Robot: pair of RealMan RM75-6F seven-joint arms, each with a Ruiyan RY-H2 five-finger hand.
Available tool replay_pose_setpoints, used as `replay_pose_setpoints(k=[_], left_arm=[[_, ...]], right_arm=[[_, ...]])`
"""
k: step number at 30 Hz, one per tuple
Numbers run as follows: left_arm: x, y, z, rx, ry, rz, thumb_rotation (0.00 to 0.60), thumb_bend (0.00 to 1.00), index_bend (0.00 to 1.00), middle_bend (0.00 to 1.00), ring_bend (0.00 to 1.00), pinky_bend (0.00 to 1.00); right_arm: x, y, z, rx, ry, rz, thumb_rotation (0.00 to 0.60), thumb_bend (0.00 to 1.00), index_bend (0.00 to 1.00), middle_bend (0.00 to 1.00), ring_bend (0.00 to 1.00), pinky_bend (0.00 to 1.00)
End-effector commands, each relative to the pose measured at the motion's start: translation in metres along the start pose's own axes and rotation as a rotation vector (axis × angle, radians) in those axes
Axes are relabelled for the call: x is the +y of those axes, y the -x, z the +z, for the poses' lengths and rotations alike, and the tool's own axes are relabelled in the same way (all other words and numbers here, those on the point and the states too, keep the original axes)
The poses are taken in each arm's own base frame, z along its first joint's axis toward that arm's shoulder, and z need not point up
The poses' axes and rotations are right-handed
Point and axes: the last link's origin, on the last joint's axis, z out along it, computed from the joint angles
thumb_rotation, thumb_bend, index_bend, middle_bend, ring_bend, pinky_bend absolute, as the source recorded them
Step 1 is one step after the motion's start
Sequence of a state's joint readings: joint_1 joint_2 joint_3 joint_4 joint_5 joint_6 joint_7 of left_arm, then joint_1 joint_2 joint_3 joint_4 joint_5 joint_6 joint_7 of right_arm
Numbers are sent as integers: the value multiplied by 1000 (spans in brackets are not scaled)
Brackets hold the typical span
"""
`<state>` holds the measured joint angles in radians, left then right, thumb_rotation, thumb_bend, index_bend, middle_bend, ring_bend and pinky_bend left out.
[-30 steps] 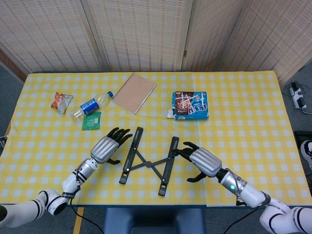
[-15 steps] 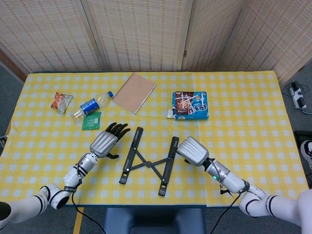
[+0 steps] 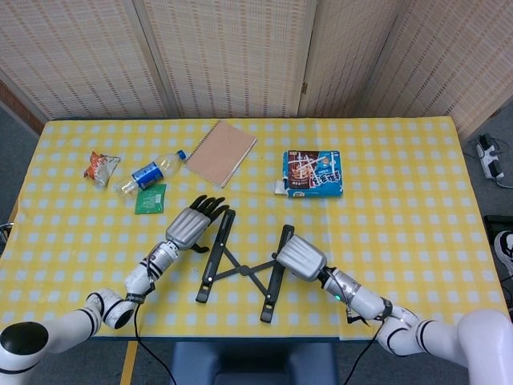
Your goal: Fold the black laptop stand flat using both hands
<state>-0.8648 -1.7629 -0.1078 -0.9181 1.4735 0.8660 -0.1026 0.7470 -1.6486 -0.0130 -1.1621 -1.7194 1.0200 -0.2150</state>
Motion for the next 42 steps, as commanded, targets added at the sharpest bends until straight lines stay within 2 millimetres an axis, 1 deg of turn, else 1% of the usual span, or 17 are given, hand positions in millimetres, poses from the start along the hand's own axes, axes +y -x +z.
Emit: replay_pose_setpoints(k=[1, 8, 16, 23, 31, 42], left_arm=[[3, 1, 5, -2, -2, -12, 600, 139, 0, 0, 0, 0], [4, 1, 9, -1, -5, -27, 600, 138, 0, 0, 0, 0], [11, 2, 16, -10, -2, -64, 600, 138, 0, 0, 0, 0], [16, 2, 22, -16, 0, -57, 600, 139, 0, 0, 0, 0], [17, 3, 22, -19, -3, -82, 600, 138, 0, 0, 0, 0], [25, 3, 19, -34, 10, -150, 600, 138, 0, 0, 0, 0]], right_arm=[[-5, 2, 4, -1, -17, -12, 600, 121, 643, 863, 917, 882], [-15, 4, 14, 6, -51, -39, 600, 121, 643, 863, 917, 883], [-27, 6, 22, 22, -89, -61, 600, 120, 643, 863, 917, 882], [-30, 6, 26, 29, -100, -74, 600, 121, 643, 863, 917, 882], [-33, 5, 31, 44, -110, -87, 600, 120, 643, 863, 917, 883], [-43, -1, 50, 87, -128, -107, 600, 120, 643, 863, 913, 883]])
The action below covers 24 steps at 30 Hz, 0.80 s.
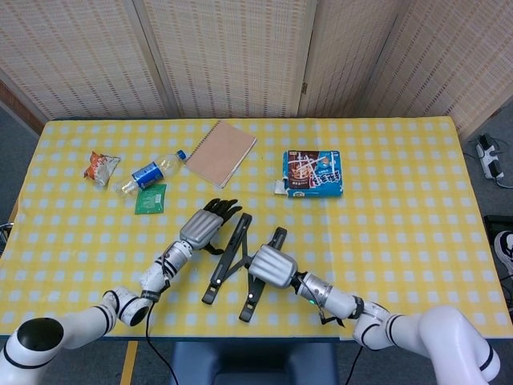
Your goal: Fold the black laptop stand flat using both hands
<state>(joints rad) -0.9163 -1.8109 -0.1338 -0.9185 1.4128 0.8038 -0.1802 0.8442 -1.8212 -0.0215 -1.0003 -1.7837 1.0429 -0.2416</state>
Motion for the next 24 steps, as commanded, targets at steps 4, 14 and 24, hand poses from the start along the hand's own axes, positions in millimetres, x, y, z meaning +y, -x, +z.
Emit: replay_pose_setpoints(k=[4, 14, 24], left_arm=[[3, 0, -1, -7, 8, -12, 600, 138, 0, 0, 0, 0], [-7, -16, -15, 44, -1, -35, 600, 139, 0, 0, 0, 0], [-44, -52, -56, 135, -72, -81, 600, 138, 0, 0, 0, 0]], right_arm=[[-3, -2, 11, 17, -3, -10, 600, 120, 643, 863, 913, 883], [-8, -16, 8, 33, -22, 61, 600, 121, 478, 753, 811, 857], [3, -54, 11, -204, -62, 218, 600, 121, 0, 94, 218, 184]])
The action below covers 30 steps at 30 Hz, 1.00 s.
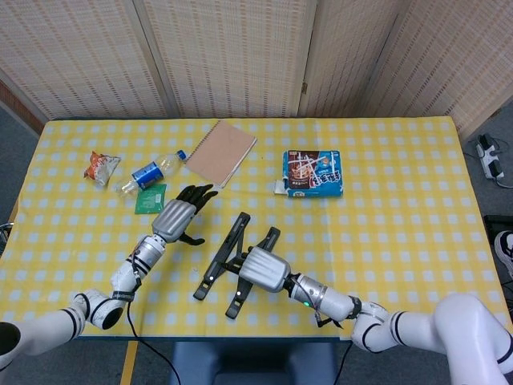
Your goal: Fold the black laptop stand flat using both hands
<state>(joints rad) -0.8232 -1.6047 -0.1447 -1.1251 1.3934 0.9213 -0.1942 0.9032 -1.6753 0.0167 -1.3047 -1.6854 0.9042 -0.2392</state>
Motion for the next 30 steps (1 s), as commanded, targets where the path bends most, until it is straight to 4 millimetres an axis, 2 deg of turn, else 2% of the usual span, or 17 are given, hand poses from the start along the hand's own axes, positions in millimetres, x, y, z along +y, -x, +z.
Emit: replay_pose_setpoints(k=[1, 3, 5, 19, 30], left_arm=[[-10, -9, -14, 18, -27, -24, 600, 138, 0, 0, 0, 0], [-15, -12, -21, 19, -38, -26, 600, 139, 0, 0, 0, 0], [-19, -14, -27, 20, -50, -29, 600, 139, 0, 0, 0, 0], [-39, -23, -40, 28, -110, -62, 600, 139, 0, 0, 0, 0], [-48, -22, -43, 21, -130, -82, 600, 138, 0, 0, 0, 0]], right_arm=[[9, -20, 9, -183, -7, 71, 600, 120, 0, 44, 153, 103], [10, -24, 16, -244, -20, 65, 600, 120, 0, 0, 44, 11], [10, -27, 24, -282, -30, 62, 600, 120, 0, 0, 1, 0], [2, -24, 62, -363, -52, 52, 600, 120, 0, 0, 0, 0], [3, -20, 64, -393, -59, 38, 600, 120, 0, 0, 0, 0]])
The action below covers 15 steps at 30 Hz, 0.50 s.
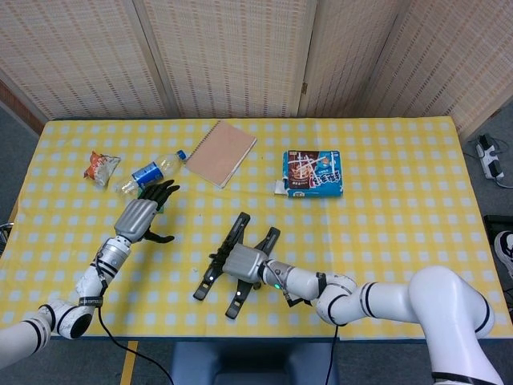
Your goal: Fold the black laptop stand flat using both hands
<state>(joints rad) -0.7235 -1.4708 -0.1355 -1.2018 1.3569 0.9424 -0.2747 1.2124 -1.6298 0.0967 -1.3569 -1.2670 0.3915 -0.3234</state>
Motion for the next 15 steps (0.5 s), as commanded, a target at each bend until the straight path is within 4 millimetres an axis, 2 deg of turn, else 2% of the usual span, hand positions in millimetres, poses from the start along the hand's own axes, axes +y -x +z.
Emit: replay_pose_setpoints(k=[1, 15], left_arm=[[-1, 0, 0, -2, -3, -1, 600, 138, 0, 0, 0, 0], [-6, 2, -2, -1, -13, -4, 600, 138, 0, 0, 0, 0]], right_arm=[[2, 1, 2, -10, 3, -5, 600, 121, 0, 0, 0, 0], [6, 0, 14, -34, 12, -35, 600, 120, 0, 0, 0, 0]])
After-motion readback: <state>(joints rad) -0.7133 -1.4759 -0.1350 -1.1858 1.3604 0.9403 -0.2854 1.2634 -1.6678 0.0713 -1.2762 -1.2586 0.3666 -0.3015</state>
